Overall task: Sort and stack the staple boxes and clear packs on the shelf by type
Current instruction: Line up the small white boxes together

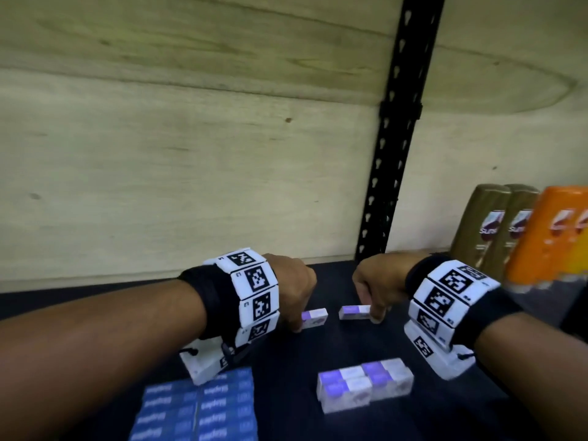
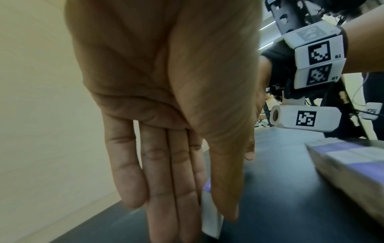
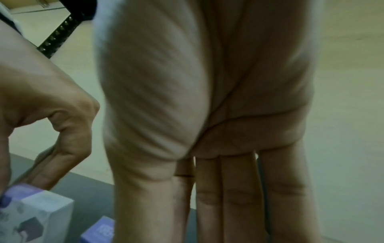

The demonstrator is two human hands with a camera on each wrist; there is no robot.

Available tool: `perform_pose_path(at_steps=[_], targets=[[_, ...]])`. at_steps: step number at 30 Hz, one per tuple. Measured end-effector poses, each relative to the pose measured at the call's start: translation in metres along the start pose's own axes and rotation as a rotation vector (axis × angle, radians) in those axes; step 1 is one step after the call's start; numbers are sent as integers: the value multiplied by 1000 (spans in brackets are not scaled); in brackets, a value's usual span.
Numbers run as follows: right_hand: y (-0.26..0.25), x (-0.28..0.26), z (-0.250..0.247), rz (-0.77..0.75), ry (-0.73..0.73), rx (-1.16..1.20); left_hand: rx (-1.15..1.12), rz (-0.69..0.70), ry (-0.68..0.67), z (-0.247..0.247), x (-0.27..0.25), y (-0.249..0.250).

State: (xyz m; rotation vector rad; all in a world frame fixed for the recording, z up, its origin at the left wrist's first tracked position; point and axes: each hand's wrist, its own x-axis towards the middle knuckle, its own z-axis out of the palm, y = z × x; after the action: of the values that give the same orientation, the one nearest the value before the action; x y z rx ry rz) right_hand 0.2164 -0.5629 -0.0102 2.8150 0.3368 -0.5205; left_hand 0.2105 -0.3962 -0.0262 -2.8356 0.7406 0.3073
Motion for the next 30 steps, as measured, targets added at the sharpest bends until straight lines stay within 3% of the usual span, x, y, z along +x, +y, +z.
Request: perform_pose_path(at_steps=[7, 12, 19, 25, 30], targets=[[-2, -37, 13, 6, -39, 33, -52, 41, -51, 3, -31, 21], [0, -53, 17, 15, -92, 65, -53, 101, 58, 4, -50, 30], [0, -68, 22, 34, -112, 25, -56, 106, 12, 9, -60, 37], [-7, -81, 20, 21, -227, 2, -190, 96, -243, 1, -61, 42], [-14, -81, 28, -9, -214, 44, -159, 105, -100, 15, -55, 51]])
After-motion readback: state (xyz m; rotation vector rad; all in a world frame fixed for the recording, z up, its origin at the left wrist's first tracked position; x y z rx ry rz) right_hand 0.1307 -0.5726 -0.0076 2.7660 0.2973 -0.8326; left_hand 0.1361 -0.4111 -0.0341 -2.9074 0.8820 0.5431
